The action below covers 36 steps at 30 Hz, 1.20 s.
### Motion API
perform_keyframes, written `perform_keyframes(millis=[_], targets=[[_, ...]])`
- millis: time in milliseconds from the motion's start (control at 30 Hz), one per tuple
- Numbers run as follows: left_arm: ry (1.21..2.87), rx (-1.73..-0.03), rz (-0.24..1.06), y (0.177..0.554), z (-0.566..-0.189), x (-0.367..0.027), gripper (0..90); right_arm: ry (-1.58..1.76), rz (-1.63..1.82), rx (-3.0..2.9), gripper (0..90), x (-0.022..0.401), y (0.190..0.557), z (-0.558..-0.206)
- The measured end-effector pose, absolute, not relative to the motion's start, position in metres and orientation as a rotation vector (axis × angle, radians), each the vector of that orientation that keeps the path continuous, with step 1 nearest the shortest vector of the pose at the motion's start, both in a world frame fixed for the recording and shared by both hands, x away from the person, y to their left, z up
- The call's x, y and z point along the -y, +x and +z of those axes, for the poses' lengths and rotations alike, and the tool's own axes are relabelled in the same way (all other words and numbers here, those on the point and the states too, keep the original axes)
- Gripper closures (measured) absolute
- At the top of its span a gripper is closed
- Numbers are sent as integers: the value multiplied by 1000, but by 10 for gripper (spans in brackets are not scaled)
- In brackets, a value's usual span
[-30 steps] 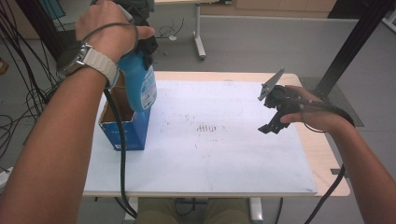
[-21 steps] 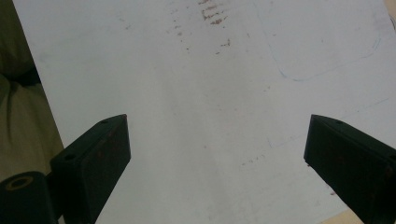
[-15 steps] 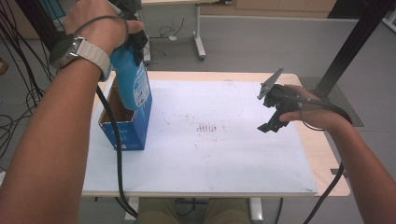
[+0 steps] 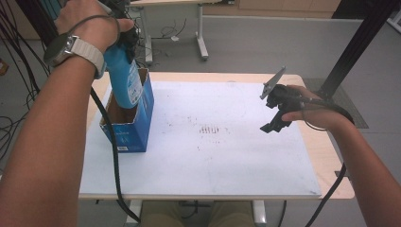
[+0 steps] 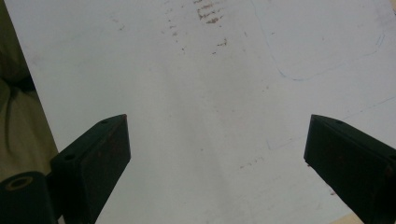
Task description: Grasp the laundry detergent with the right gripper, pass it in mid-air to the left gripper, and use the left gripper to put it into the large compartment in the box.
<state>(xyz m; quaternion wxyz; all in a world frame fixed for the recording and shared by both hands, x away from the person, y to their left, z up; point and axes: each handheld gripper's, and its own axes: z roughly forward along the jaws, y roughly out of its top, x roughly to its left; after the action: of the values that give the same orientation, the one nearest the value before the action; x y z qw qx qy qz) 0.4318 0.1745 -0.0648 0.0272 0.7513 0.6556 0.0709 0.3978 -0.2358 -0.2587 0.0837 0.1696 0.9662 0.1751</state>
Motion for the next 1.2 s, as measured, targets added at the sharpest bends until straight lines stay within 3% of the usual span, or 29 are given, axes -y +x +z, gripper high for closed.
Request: perform_keyframes(millis=[1200], targets=[[2268, -2082, 228, 457, -114, -207, 375, 558, 500, -2900, 69, 237, 408, -267]])
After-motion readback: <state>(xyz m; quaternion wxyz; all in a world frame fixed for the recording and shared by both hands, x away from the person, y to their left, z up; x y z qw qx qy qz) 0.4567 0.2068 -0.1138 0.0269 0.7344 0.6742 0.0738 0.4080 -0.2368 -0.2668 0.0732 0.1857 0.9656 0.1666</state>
